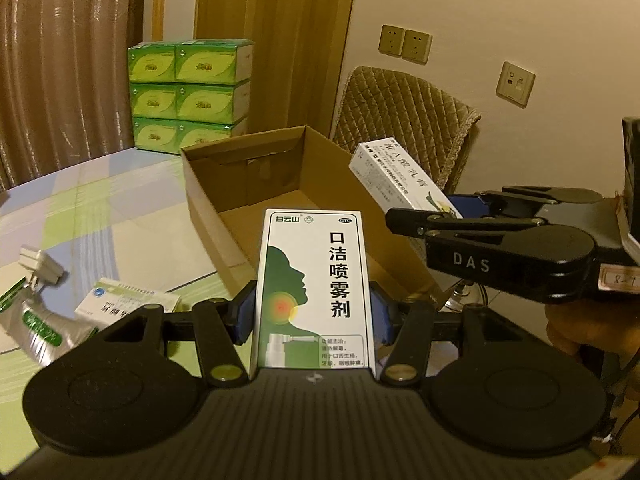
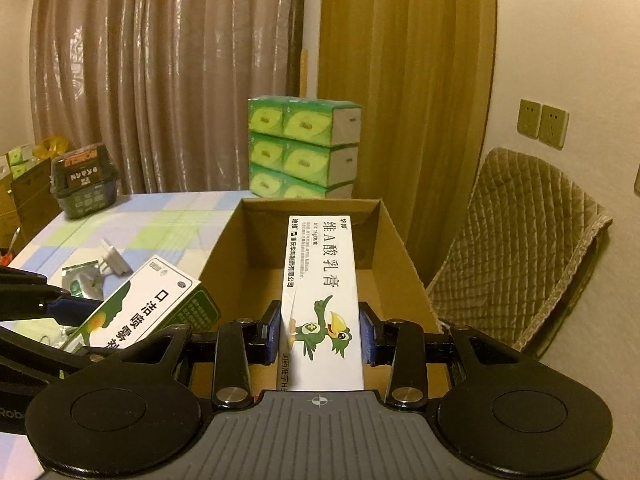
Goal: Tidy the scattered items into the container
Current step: 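Lower both boxes into the cardboard box and open both tools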
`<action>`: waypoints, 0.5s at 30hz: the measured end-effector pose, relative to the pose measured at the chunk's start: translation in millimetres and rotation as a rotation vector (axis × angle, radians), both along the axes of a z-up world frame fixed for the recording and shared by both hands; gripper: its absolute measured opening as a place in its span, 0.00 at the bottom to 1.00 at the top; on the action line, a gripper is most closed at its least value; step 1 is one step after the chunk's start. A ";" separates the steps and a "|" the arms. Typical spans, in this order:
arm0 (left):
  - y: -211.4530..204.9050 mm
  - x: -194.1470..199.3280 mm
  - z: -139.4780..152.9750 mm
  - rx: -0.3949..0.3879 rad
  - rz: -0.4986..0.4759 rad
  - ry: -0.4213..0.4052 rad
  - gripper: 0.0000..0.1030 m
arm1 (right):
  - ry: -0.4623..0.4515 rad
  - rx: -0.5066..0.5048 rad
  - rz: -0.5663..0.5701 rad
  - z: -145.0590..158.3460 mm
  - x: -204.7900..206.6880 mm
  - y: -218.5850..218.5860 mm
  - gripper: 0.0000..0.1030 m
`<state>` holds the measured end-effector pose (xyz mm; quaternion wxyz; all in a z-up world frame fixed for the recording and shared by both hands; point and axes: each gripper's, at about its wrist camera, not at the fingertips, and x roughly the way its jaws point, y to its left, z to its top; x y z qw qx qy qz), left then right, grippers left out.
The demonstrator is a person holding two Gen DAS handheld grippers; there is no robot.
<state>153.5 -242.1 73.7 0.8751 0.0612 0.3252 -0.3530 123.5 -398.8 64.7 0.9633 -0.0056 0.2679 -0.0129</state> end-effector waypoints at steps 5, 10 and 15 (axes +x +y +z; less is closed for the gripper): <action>-9.3 11.3 -3.0 -0.014 0.002 0.012 0.49 | 0.008 -0.002 -0.009 -3.5 8.7 -7.8 0.34; -15.5 23.5 -2.9 -0.026 0.012 0.014 0.49 | 0.008 -0.003 -0.025 -4.3 16.9 -17.7 0.34; -20.1 40.8 -2.2 -0.060 0.034 0.029 0.49 | 0.016 -0.005 -0.034 -7.7 23.1 -23.9 0.34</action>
